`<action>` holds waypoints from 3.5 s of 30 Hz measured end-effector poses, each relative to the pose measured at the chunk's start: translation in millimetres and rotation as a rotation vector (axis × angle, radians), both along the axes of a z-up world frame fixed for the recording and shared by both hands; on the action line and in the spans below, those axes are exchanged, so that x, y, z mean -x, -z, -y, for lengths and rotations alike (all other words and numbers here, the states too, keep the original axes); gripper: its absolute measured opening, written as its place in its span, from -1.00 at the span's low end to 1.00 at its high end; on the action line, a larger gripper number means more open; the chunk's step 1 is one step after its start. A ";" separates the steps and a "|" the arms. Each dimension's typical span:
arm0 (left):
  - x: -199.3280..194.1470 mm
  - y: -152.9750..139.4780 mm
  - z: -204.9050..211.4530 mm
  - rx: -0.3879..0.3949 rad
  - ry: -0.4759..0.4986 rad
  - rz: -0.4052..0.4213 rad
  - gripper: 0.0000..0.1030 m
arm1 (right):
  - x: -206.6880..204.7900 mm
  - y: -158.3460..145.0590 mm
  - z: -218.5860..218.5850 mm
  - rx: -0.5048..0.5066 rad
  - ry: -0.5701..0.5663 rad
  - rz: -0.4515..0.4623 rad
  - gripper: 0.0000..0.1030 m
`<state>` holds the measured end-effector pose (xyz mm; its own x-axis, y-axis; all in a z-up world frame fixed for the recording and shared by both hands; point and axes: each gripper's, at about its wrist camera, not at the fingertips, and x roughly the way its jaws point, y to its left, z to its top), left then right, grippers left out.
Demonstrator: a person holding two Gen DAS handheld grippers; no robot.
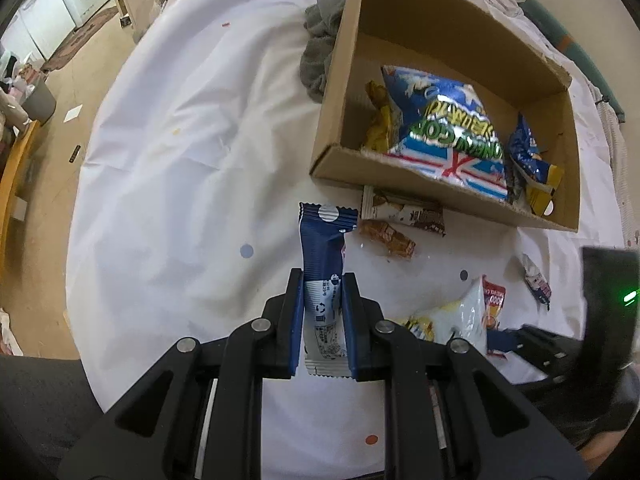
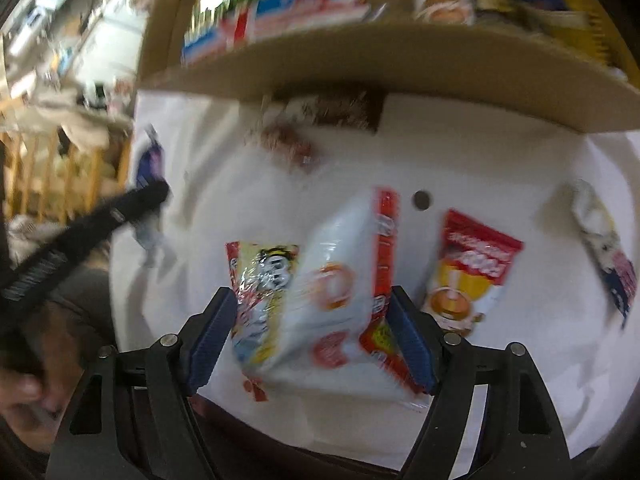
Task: Organize snacks
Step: 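Grasp a blue-and-white bar with the left gripper while the right gripper grasps a white red-striped packet, then carry both packets into the box and open both grippers, then withdraw both grippers from the box toward the remaining snacks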
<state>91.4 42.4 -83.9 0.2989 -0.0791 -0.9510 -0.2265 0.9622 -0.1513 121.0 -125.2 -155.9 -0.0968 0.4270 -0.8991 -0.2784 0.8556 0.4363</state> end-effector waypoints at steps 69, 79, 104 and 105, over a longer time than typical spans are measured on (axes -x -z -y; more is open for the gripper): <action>-96.7 -57.2 20.6 -0.061 0.104 0.236 -0.66 | -108.3 -88.1 103.4 -0.248 0.415 0.305 0.17; -90.8 -71.8 15.8 -0.003 0.077 0.283 0.62 | -102.5 -103.0 111.4 -0.221 0.432 0.380 0.62; -59.3 -77.5 -13.8 0.008 -0.023 0.289 0.62 | -67.0 -116.1 145.9 -0.226 0.501 0.385 0.62; -57.1 -76.5 -14.2 0.013 -0.026 0.284 0.62 | -64.0 -116.3 147.0 -0.221 0.500 0.385 0.62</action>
<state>148.5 56.6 -7.4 0.5551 -0.0797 -0.8280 -0.1978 0.9542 -0.2245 185.0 -272.2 -39.6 0.4705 0.5157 -0.7160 -0.0425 0.8238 0.5653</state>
